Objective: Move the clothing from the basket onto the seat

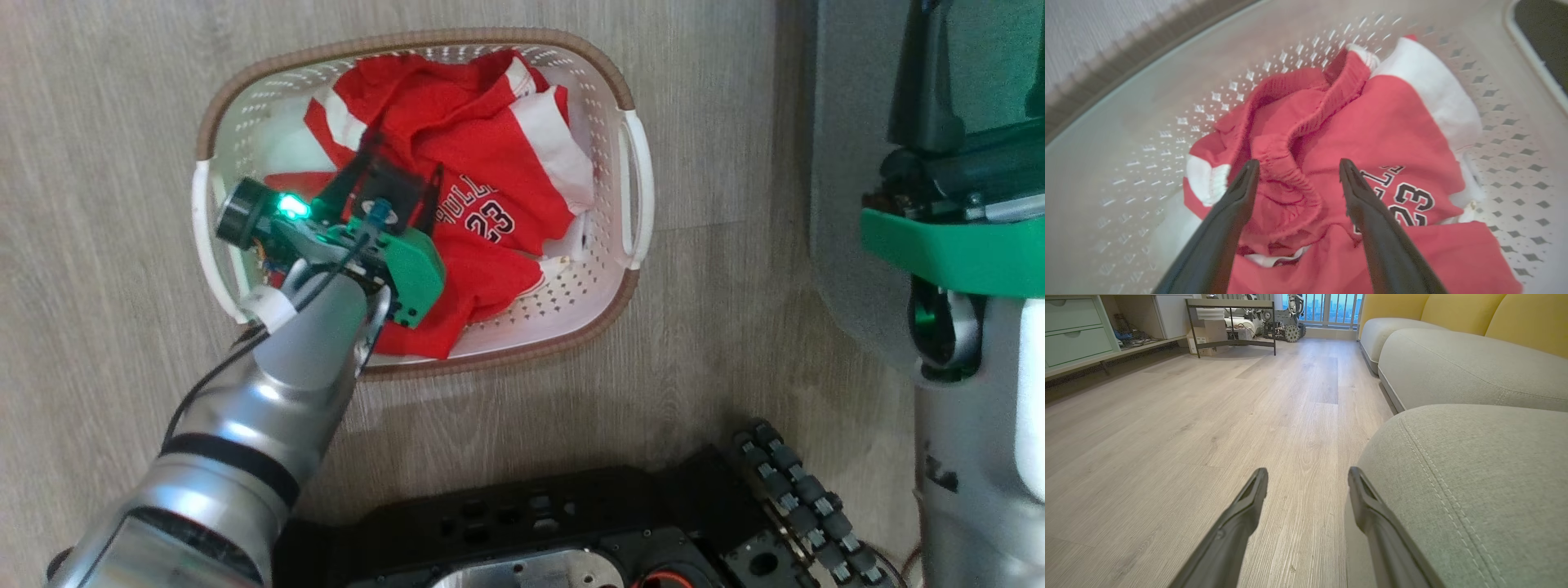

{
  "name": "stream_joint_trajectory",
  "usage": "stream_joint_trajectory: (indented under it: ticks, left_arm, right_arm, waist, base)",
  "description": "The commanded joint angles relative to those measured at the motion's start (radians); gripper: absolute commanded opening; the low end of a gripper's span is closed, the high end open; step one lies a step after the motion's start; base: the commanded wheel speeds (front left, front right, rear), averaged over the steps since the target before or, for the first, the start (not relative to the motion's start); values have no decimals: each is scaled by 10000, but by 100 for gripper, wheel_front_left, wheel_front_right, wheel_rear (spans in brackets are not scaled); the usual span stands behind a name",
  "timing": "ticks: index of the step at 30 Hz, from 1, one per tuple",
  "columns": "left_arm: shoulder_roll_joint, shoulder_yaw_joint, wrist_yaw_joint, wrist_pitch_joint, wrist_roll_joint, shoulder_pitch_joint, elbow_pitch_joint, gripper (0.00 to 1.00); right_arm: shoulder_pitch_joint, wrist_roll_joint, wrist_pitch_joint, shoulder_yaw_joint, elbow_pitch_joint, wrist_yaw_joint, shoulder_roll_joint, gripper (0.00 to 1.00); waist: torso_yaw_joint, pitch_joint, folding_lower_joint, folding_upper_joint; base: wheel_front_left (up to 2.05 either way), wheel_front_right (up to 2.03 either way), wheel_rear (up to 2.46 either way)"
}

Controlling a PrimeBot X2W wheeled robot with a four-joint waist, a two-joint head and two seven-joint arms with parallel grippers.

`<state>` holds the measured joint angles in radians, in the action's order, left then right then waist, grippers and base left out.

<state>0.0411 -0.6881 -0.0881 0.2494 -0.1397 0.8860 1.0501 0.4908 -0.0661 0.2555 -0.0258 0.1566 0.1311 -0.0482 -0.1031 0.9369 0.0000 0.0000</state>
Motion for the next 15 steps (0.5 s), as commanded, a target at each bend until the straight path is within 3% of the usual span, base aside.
stream_joint_trajectory:
  ticks: [1,6,7,8,9,11,13,15]
  left_arm:
    - [124,282,-172,124,-103,-44,83,100]
    - [149,391,-284,124,-165,208,574,100]
    - [146,393,-301,124,-176,247,648,96]
    - [141,390,-317,124,-187,283,714,82]
    - [137,385,-335,124,-197,314,767,56]
    - [128,373,-364,124,-222,360,852,35]
    - [122,377,-382,124,-263,386,929,0]
    - [117,386,-405,124,-307,378,979,0]
  right_arm:
    - [-120,-124,63,224,400,-4,-20,100]
    - [-136,-271,63,312,445,-4,-20,100]
    - [-148,-296,63,323,443,-4,-20,100]
    - [-155,-318,63,332,437,-4,-20,100]
    - [-157,-336,63,342,427,-4,-20,100]
    - [-153,-381,63,369,405,-4,-20,100]
    - [-139,-423,63,388,382,-4,-20,100]
    - [-129,-450,63,400,353,-4,-20,100]
  waist:
    - [-97,107,0,0]
    - [-221,221,0,0]
    - [-243,230,0,0]
    - [-265,237,0,0]
    - [-289,241,0,0]
    - [-342,239,0,0]
    - [-398,220,0,0]
    - [-440,175,0,0]
  base:
    - [0,0,0]
    - [0,0,0]
    - [0,0,0]
    - [0,0,0]
    - [0,0,0]
    - [0,0,0]
    - [0,0,0]
    - [0,0,0]
